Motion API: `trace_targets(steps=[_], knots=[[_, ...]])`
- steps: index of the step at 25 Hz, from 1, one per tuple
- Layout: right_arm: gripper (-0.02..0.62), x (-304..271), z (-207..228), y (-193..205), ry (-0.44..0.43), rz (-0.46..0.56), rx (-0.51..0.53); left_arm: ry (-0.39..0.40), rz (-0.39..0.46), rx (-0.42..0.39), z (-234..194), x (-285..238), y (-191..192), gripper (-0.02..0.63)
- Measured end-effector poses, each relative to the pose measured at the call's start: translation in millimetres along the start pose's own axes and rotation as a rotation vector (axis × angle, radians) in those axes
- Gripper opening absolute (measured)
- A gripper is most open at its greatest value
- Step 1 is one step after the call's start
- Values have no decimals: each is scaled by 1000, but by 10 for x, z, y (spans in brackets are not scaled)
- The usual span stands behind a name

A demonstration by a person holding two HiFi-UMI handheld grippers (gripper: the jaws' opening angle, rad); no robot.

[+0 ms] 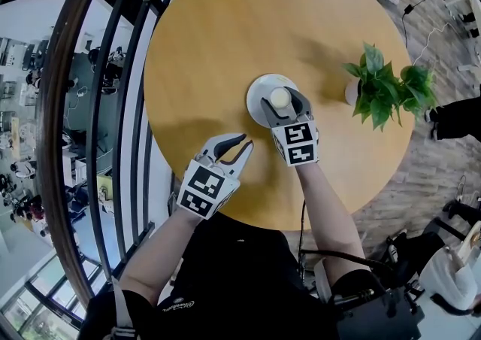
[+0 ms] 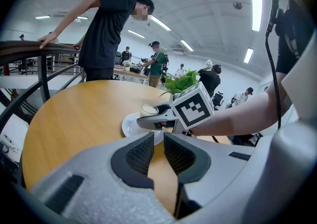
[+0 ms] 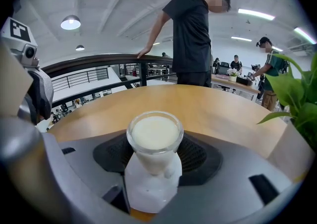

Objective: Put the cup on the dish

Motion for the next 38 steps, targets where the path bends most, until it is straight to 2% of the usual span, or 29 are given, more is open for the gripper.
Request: trace_targets(steps=[19,26,38], knots=[[261,10,-13,11,-34,0,-18,11,-6,-8,64,-17,43,66],[316,27,-7,15,-29,28,-35,16,0,-16,83,-16,39,66],[318,132,-41,9,-20,34,-38,17,3,-35,134,26,26,66]])
Point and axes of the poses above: the fingertips, and each gripper's own axes: x backward along the fingers, z to its right, y out of its underside, the point moved 7 cm from there along x, backward along the fingers, and after that the axes turned 4 degrees about -y, right-handed, at the moved point
